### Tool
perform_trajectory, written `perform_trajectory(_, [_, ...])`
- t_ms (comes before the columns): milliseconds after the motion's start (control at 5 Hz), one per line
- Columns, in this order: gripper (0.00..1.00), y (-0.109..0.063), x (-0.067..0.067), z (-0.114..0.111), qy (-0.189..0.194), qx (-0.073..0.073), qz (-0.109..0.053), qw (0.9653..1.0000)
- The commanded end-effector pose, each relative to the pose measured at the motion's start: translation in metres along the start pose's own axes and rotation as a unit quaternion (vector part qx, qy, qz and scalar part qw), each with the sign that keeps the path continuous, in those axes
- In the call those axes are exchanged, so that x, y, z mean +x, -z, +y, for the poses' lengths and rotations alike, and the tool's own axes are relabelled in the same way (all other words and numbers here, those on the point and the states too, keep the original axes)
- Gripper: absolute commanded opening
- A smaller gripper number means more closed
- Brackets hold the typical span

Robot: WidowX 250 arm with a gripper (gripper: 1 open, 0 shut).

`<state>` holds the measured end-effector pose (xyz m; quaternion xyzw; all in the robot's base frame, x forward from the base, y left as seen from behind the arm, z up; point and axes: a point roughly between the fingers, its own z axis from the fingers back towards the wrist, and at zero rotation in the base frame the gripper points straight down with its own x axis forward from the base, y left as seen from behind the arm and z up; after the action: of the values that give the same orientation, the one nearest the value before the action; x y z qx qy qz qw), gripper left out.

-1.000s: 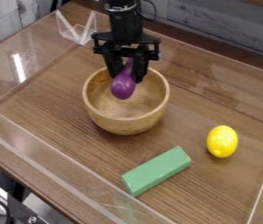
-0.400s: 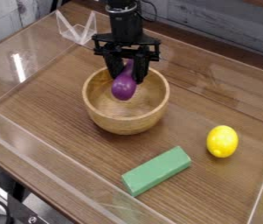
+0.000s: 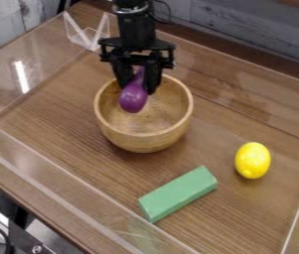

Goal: Remove the purple eggplant from inside the brown bowl and put it on the table

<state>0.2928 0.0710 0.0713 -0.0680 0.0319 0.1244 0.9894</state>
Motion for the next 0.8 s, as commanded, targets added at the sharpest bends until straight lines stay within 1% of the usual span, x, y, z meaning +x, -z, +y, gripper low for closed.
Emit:
perform_trajectory(0, [0.0, -0.023, 0.003, 0.007, 0.004, 0.002, -0.038, 0.9993])
perform_trajectory(600, [0.0, -0.011, 0.004, 0.008, 0.005, 0.004, -0.033, 0.9994])
